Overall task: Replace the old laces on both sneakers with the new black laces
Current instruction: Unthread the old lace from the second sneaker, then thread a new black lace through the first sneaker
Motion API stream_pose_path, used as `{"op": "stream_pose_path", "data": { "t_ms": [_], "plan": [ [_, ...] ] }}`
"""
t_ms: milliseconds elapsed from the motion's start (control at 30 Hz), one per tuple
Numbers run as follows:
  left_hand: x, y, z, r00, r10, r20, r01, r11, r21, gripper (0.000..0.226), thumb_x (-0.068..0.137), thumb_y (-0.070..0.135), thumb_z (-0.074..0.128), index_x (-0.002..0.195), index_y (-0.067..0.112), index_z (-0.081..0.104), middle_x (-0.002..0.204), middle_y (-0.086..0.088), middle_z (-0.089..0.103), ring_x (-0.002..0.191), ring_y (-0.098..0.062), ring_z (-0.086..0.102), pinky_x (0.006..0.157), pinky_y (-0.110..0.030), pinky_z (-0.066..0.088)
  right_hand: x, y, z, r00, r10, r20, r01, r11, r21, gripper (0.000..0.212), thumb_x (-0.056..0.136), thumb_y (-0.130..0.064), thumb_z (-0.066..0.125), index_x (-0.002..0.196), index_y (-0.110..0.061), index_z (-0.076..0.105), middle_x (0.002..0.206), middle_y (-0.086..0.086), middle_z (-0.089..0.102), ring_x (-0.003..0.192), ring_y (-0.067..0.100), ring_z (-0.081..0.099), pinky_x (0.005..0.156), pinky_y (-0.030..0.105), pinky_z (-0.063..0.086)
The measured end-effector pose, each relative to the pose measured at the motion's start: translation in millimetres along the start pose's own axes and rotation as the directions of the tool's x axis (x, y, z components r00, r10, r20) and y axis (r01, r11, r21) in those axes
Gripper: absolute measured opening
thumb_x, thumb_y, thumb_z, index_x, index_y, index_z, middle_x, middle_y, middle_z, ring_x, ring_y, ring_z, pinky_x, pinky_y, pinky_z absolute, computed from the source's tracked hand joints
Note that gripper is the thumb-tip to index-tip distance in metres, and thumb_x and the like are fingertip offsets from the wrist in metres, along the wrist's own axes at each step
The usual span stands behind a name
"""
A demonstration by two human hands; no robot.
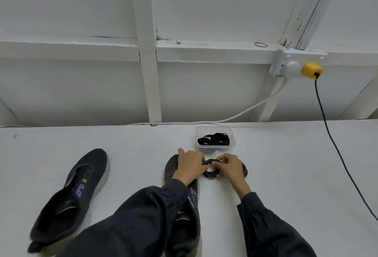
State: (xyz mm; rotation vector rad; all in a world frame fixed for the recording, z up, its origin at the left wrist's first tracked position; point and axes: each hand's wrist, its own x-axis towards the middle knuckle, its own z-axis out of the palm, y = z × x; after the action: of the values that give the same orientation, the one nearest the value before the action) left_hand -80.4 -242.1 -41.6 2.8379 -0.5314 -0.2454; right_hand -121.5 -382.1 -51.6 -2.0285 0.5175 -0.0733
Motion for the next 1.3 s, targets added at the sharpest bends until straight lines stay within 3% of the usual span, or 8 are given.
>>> {"op": "stream_pose_path", "data": {
  "t_ms": [167, 300, 400, 500, 667, 767, 933, 1300],
  "plan": [
    [2, -10, -5, 1.000, 0.015, -0.024, -0.018, 0.992, -0.124, 0.031, 0.092, 0.046, 0.056, 0.112, 0.025, 0.066, 0.107, 0.005, 0.071, 0.108, -0.016, 0.059, 0.096, -0.036, 0.028, 5, 11, 6, 0.991, -0.130, -0.015, 0.125, 0.975, -0.186, 0.018, 0.086, -0.018, 0.072, 0.092, -0.002, 0.072, 0.084, 0.007, 0.071, 0.079, 0.022, 0.065, 0.063, 0.021, 0.041],
    [-25, -29, -25, 0.991, -0.029, -0.134, -0.058, 0.797, -0.601, 0.025, 0.096, 0.035, 0.057, 0.113, 0.022, 0.068, 0.116, 0.009, 0.067, 0.111, -0.008, 0.057, 0.101, -0.030, 0.041, -20, 8, 2, 0.947, -0.310, -0.082, 0.268, 0.905, -0.329, 0.030, 0.095, -0.029, 0.062, 0.121, -0.014, 0.065, 0.117, 0.001, 0.059, 0.108, 0.017, 0.057, 0.078, 0.025, 0.039],
    [-65, -45, -25, 0.955, -0.255, -0.150, -0.005, 0.496, -0.869, 0.026, 0.100, 0.032, 0.052, 0.123, 0.027, 0.061, 0.125, 0.014, 0.058, 0.119, -0.003, 0.051, 0.100, -0.021, 0.041, -57, 6, 8, 0.914, -0.392, -0.104, 0.390, 0.920, -0.041, 0.030, 0.096, -0.023, 0.062, 0.126, -0.023, 0.059, 0.120, -0.010, 0.053, 0.109, 0.004, 0.053, 0.087, 0.022, 0.043],
    [-111, -53, -4, 0.937, -0.348, -0.038, 0.064, 0.277, -0.959, 0.038, 0.100, 0.038, 0.048, 0.138, 0.032, 0.047, 0.135, 0.019, 0.047, 0.126, 0.000, 0.042, 0.097, -0.012, 0.033, -96, 6, 26, 0.963, -0.254, 0.094, 0.213, 0.926, 0.312, 0.035, 0.095, -0.033, 0.059, 0.130, -0.032, 0.054, 0.130, -0.021, 0.052, 0.119, -0.007, 0.050, 0.093, 0.013, 0.044],
    [-145, -47, 30, 0.952, -0.301, 0.062, 0.078, 0.043, -0.996, 0.064, 0.090, 0.046, 0.060, 0.148, 0.029, 0.037, 0.149, 0.019, 0.042, 0.135, 0.004, 0.039, 0.120, -0.032, 0.026, -123, 12, 62, 0.955, -0.140, 0.262, -0.025, 0.841, 0.541, 0.071, 0.080, -0.064, 0.060, 0.143, -0.036, 0.044, 0.144, -0.030, 0.042, 0.134, -0.013, 0.035, 0.118, 0.028, 0.029],
    [-143, -45, 31, 0.948, -0.309, 0.068, 0.076, 0.013, -0.997, 0.059, 0.099, 0.028, 0.051, 0.153, 0.027, 0.026, 0.152, 0.018, 0.036, 0.138, 0.001, 0.036, 0.119, -0.031, 0.026, -122, 6, 71, 0.956, -0.109, 0.271, -0.081, 0.792, 0.605, 0.082, 0.072, -0.065, 0.060, 0.146, -0.034, 0.042, 0.147, -0.030, 0.038, 0.137, -0.013, 0.030, 0.120, 0.028, 0.022],
    [-132, -57, 20, 0.953, -0.297, 0.068, 0.079, 0.026, -0.997, 0.052, 0.101, 0.016, 0.045, 0.148, 0.031, 0.027, 0.141, 0.020, 0.046, 0.124, 0.008, 0.047, 0.107, -0.017, 0.039, -115, -3, 82, 0.962, -0.119, 0.245, -0.055, 0.796, 0.603, 0.050, 0.101, -0.025, 0.050, 0.148, -0.027, 0.036, 0.155, -0.018, 0.030, 0.141, -0.006, 0.025, 0.116, 0.022, 0.021],
    [-118, -78, 6, 0.945, -0.310, 0.106, 0.128, 0.051, -0.991, 0.056, 0.100, 0.015, 0.047, 0.152, 0.022, 0.027, 0.148, 0.011, 0.041, 0.131, -0.005, 0.046, 0.116, -0.031, 0.033, -106, -19, 104, 0.976, -0.110, 0.189, -0.031, 0.787, 0.616, 0.049, 0.102, -0.024, 0.046, 0.150, -0.024, 0.034, 0.158, -0.015, 0.027, 0.144, -0.003, 0.022, 0.114, 0.019, 0.020]
  ]
}}
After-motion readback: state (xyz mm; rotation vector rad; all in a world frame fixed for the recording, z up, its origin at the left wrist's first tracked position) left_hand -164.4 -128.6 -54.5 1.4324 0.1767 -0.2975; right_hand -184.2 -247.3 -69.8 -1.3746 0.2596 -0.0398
